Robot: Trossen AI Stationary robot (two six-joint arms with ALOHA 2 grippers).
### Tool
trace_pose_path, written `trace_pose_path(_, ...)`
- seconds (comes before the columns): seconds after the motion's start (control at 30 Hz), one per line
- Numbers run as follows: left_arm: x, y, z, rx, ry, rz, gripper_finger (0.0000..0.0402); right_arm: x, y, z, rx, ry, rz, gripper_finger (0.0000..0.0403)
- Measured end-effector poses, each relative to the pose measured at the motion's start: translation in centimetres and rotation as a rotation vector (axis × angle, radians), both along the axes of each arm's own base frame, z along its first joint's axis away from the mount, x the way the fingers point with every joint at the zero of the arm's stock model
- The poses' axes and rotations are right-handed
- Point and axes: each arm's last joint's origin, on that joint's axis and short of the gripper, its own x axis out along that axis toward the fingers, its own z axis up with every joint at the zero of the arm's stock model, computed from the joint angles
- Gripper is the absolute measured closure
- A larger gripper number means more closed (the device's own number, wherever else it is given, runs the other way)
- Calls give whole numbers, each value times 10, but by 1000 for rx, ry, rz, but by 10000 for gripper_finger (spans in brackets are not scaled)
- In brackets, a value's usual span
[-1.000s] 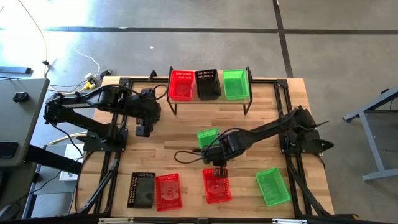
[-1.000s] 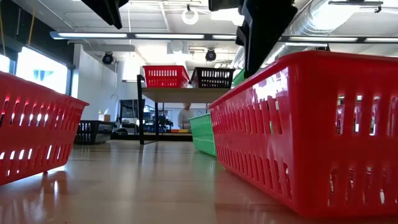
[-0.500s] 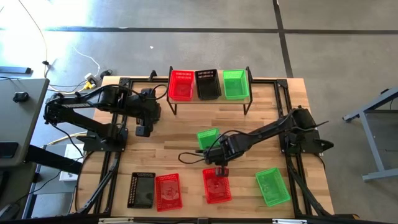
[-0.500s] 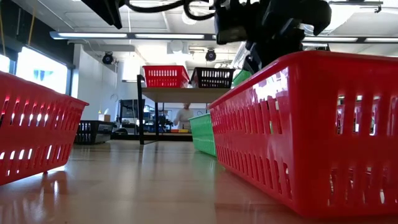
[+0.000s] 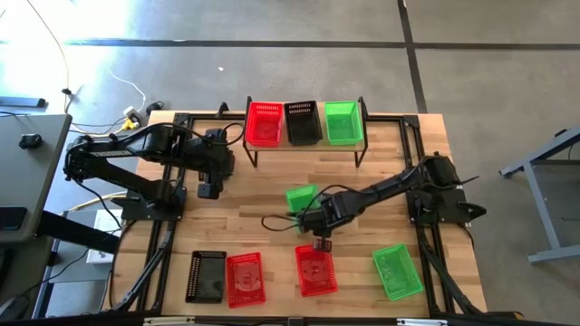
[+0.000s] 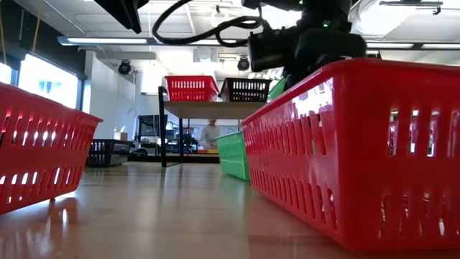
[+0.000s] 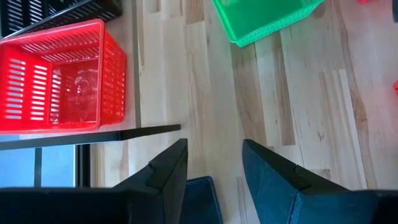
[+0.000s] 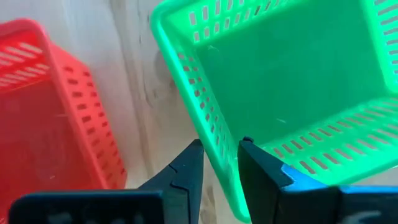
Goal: Stack baskets on shelf by color
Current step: Stack the top green bin on the green bin on the shelf
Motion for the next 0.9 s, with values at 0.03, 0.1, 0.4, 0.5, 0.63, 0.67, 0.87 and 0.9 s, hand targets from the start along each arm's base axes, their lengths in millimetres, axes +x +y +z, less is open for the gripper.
trace_pose_path(0.03,0,0,0,0,0,0,259,1,-2,0,1,-2,-5,321)
trace_pose_path(0.1,0,0,0,0,0,0,259,2,-4,0,2,-5,-11,328)
trace_pose_path(0.4,0,0,0,-1,-1,2,259,6,-6,-14,61,39,-21,370)
trace_pose_path(0.5,0,0,0,0,0,0,259,8,-6,-10,63,36,-40,395)
trace_pose_path(0.63,0,0,0,0,0,0,259,13,-4,-2,73,20,-36,399)
trace_pose_path(0.67,0,0,0,0,0,0,259,14,-4,0,76,17,-36,400)
trace_pose_path(0.87,0,0,0,0,0,0,259,19,-2,22,91,-24,-45,402)
trace_pose_path(0.9,0,0,0,0,0,1,259,20,-1,27,94,-36,-45,402)
